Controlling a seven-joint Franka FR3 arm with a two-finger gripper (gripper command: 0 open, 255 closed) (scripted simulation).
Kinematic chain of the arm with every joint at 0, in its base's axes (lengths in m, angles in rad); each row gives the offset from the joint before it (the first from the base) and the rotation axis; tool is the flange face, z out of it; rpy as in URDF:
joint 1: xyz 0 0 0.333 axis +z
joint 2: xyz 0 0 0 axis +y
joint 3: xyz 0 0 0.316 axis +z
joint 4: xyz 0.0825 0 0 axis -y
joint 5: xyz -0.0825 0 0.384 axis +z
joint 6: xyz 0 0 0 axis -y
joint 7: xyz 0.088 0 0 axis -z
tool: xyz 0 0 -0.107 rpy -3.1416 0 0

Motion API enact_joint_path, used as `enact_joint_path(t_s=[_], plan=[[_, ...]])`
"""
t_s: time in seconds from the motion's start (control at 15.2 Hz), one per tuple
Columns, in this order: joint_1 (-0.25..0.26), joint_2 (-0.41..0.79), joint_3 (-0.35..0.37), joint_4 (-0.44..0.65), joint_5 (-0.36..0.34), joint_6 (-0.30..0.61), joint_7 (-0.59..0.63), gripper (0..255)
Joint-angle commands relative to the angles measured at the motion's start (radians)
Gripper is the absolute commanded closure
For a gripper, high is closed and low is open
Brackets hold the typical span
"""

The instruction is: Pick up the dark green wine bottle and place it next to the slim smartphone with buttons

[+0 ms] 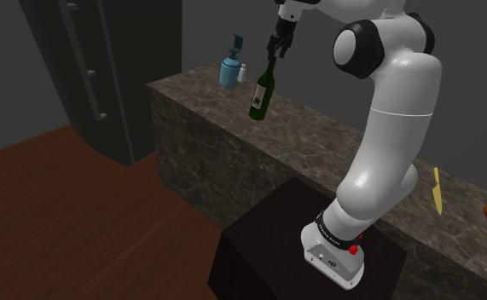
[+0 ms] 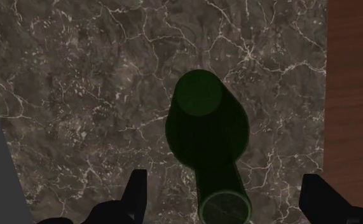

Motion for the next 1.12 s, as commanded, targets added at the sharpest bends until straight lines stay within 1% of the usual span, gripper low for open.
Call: enact_joint_path(t_s=[0.0, 0.13, 0.59, 0.66, 1.06], plan=[[0.003, -0.003, 0.001, -0.031, -0.001, 0.028, 0.000, 0], [0.005, -0.004, 0.001, -0.054, -0.001, 0.050, 0.000, 0], [0.005, -0.004, 0.001, -0.054, -0.001, 0.050, 0.000, 0], [0.005, -0.004, 0.001, -0.054, -0.001, 0.050, 0.000, 255], [0.005, -0.004, 0.001, -0.054, -0.001, 0.050, -0.001, 255]])
